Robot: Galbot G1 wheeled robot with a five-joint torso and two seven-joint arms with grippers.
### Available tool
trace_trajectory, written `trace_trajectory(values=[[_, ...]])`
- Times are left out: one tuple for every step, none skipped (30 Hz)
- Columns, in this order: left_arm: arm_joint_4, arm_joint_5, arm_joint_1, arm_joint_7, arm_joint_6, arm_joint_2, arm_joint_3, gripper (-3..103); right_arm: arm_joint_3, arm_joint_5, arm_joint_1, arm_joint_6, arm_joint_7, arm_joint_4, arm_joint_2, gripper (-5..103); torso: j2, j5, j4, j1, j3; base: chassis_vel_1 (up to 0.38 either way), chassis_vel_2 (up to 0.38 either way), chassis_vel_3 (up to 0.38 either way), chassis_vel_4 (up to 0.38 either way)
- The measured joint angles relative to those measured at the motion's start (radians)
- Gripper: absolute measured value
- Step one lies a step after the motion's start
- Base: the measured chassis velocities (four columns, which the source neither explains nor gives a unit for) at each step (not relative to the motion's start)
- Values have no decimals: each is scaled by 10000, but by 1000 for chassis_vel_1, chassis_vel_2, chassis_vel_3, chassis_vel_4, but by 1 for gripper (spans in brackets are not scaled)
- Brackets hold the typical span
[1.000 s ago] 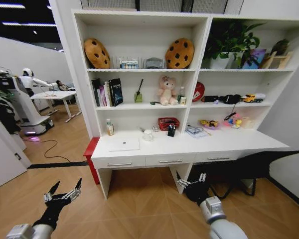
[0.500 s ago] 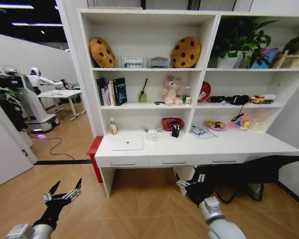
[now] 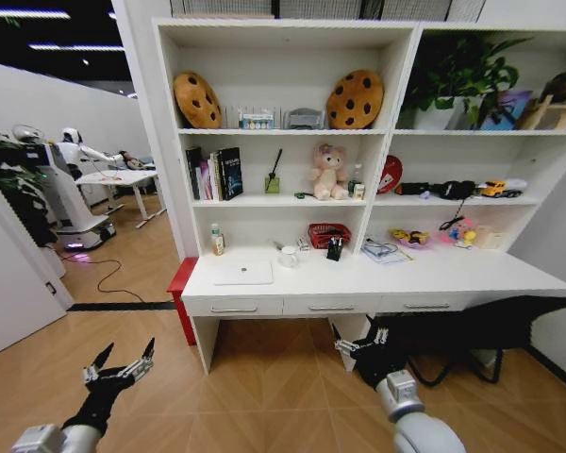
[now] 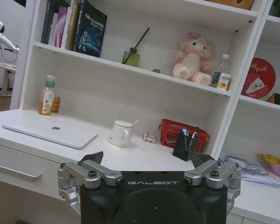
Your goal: Organize the objects on the table.
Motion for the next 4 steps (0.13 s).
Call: trace_trajectory(values=[[0, 0, 0, -1, 0, 0, 0, 100, 2, 7, 2, 0, 2, 0, 0, 100, 0, 0, 0, 0, 0, 0, 0, 0, 0], [0, 0, 0, 0, 0, 0, 0, 100, 17, 31, 5, 0, 5, 0, 1, 100, 0, 0, -1, 0, 0, 0, 0, 0, 0], [0, 0, 0, 0, 0, 0, 0, 100, 29, 61, 9, 0, 5, 0, 10, 100, 0, 0, -1, 1, 0, 0, 0, 0, 0], [0, 0, 0, 0, 0, 0, 0, 100, 29, 61, 9, 0, 5, 0, 10, 100, 0, 0, -1, 1, 0, 0, 0, 0, 0]])
